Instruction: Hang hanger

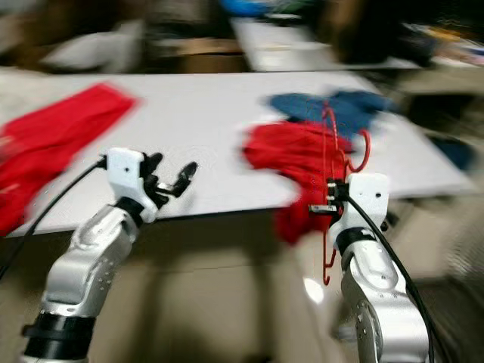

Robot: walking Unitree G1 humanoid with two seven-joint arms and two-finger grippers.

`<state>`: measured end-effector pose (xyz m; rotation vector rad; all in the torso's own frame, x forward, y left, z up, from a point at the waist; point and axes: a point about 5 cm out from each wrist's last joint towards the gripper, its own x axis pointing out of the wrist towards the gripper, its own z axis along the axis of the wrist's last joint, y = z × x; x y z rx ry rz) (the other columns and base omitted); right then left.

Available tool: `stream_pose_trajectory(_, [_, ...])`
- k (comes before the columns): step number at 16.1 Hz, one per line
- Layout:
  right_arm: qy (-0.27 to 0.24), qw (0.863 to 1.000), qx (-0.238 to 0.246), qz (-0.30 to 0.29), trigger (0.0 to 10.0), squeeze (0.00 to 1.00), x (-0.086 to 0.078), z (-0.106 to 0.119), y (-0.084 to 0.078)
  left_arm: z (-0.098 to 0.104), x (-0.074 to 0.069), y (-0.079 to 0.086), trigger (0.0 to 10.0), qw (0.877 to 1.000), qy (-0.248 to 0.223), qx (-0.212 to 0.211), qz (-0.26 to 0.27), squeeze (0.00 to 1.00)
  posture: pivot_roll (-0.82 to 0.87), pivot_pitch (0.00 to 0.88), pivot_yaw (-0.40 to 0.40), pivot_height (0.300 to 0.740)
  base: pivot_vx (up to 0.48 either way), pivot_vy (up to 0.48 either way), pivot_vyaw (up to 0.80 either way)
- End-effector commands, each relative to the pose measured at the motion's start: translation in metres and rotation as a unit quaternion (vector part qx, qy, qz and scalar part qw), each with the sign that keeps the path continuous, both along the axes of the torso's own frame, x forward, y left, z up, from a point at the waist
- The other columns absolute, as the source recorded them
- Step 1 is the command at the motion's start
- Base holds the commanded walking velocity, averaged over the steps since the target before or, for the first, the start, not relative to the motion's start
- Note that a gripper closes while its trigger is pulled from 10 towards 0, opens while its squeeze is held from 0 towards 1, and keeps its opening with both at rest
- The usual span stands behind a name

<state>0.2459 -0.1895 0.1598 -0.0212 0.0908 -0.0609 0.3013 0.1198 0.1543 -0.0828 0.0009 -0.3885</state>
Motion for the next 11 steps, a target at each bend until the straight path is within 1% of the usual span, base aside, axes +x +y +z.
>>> stream_pose_trajectory(1, [-0.011, 1.000, 0.006, 0.005, 10.0, 0.00, 0.0010, 0.0019, -0.0034, 0.0011, 0.0020, -0.0008, 10.0, 1.000, -0.003, 0.004, -0.001, 0.00, -0.10, 0.000, 0.020, 0.740, 0.247, 0.000, 0.00])
stream_pose_trajectory(4, [-0.005, 1.000, 0.001, 0.015, 10.0, 0.00, -0.0003, 0.0003, -0.0020, -0.0002, 0.0031, 0.0022, 10.0, 1.000, 0.000, 0.001, 0.007, 0.00, -0.11, 0.000, 0.021, 0.740, 0.255, 0.000, 0.00])
stream_pose_trajectory(7, [0.002, 1.000, 0.006, 0.030, 10.0, 0.00, -0.0019, -0.0013, 0.0010, -0.0018, 0.0027, 0.0030, 10.0, 1.000, 0.005, 0.000, 0.008, 0.00, -0.11, 0.000, 0.025, 0.740, 0.261, 0.000, 0.00])
stream_pose_trajectory(11, [0.008, 0.999, -0.012, 0.050, 10.0, 0.00, -0.0032, -0.0027, 0.0027, -0.0048, 0.0031, 0.0048, 10.0, 1.000, 0.013, -0.009, 0.013, 0.00, -0.12, 0.000, 0.026, 0.740, 0.271, 0.000, 0.00])
